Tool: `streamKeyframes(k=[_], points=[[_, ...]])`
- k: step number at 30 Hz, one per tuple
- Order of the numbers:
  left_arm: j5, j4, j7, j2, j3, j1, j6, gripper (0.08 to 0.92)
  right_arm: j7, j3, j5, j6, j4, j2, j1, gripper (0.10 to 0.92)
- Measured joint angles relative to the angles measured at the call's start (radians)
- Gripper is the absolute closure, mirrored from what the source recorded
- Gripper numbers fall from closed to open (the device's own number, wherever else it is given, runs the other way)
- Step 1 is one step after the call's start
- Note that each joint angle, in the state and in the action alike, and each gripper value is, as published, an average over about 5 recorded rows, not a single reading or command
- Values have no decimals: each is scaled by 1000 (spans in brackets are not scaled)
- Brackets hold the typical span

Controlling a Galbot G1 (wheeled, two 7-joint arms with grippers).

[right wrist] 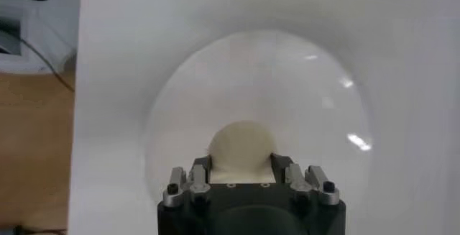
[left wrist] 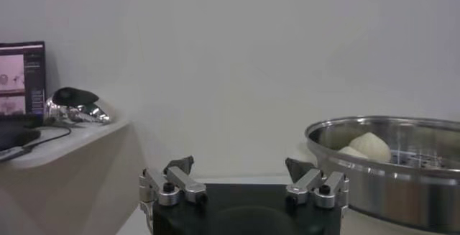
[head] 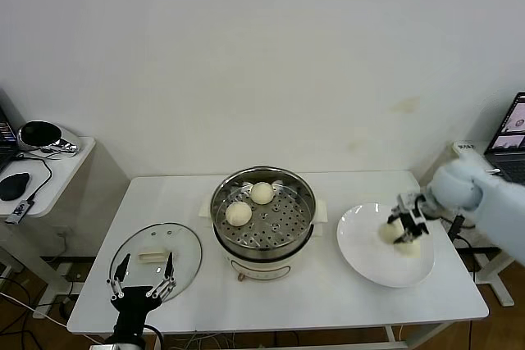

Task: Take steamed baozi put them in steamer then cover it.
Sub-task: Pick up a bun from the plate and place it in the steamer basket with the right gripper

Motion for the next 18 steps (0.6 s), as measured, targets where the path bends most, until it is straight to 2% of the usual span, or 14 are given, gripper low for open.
streamKeyframes(k=[8, 18], points=[[-3, -7, -2, -5, -2, -1, 0, 177, 8, -126, 111, 24, 34, 114, 239, 491], [-4, -21, -5, -18, -12, -3, 1, 177, 41, -262, 163, 105, 69, 294, 329, 485]])
